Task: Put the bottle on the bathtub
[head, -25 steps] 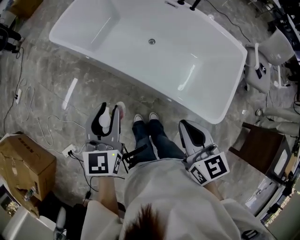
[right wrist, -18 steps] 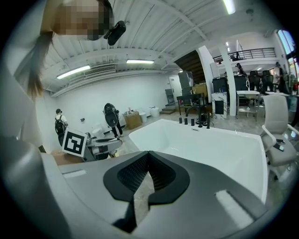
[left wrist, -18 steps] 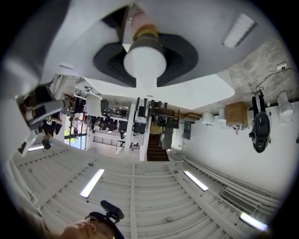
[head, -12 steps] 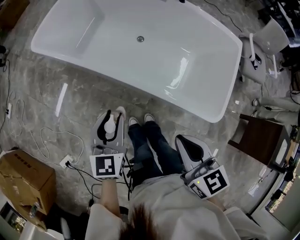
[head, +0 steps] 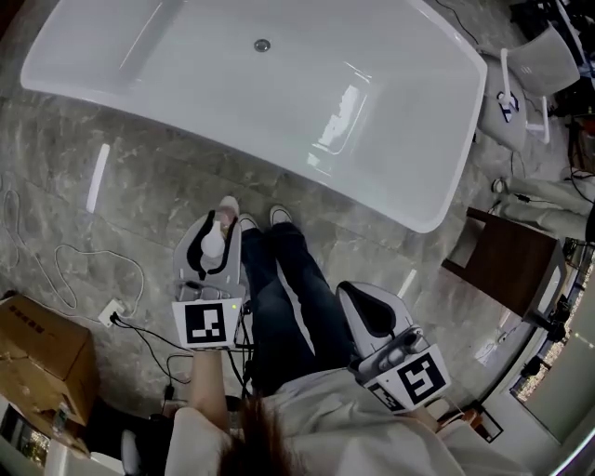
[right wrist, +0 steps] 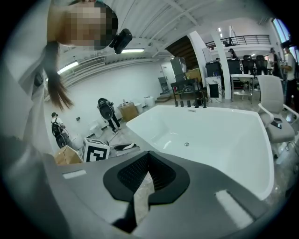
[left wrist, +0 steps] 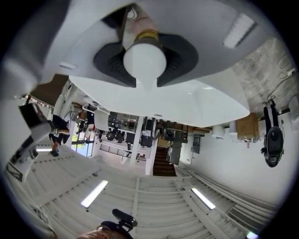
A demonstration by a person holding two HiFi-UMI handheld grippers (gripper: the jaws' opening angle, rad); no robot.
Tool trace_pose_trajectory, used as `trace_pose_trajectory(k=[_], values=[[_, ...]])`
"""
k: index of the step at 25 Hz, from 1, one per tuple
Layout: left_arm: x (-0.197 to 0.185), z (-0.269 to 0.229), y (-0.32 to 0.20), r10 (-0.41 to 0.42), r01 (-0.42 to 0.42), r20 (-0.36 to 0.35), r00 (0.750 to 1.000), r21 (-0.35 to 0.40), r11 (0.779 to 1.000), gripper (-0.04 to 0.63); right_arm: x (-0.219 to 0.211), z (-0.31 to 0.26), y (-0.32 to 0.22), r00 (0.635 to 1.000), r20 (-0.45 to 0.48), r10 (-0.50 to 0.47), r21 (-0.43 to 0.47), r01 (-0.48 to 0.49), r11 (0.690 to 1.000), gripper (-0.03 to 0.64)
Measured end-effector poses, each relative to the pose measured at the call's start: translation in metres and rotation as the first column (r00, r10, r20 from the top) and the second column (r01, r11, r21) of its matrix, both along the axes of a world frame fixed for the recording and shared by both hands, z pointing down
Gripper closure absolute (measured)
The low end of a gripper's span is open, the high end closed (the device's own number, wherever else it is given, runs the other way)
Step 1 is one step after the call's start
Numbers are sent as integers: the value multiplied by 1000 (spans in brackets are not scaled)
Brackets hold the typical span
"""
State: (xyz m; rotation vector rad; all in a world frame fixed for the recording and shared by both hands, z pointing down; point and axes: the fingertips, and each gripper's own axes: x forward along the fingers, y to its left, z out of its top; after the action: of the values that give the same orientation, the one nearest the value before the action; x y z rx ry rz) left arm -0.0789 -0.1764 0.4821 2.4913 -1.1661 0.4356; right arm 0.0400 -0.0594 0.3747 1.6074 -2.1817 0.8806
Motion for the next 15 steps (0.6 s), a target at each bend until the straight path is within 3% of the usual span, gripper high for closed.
trace_pose_trajectory(k=[6, 15], values=[[6, 51, 6, 64, -63, 11, 998, -28, 998, 410, 1, 36, 0, 1000, -18, 4, -44, -5, 999, 618], [17, 139, 5, 99, -94, 65, 993, -82, 992, 410, 14, 88, -3, 1000, -4, 14, -128, -14, 992, 618]])
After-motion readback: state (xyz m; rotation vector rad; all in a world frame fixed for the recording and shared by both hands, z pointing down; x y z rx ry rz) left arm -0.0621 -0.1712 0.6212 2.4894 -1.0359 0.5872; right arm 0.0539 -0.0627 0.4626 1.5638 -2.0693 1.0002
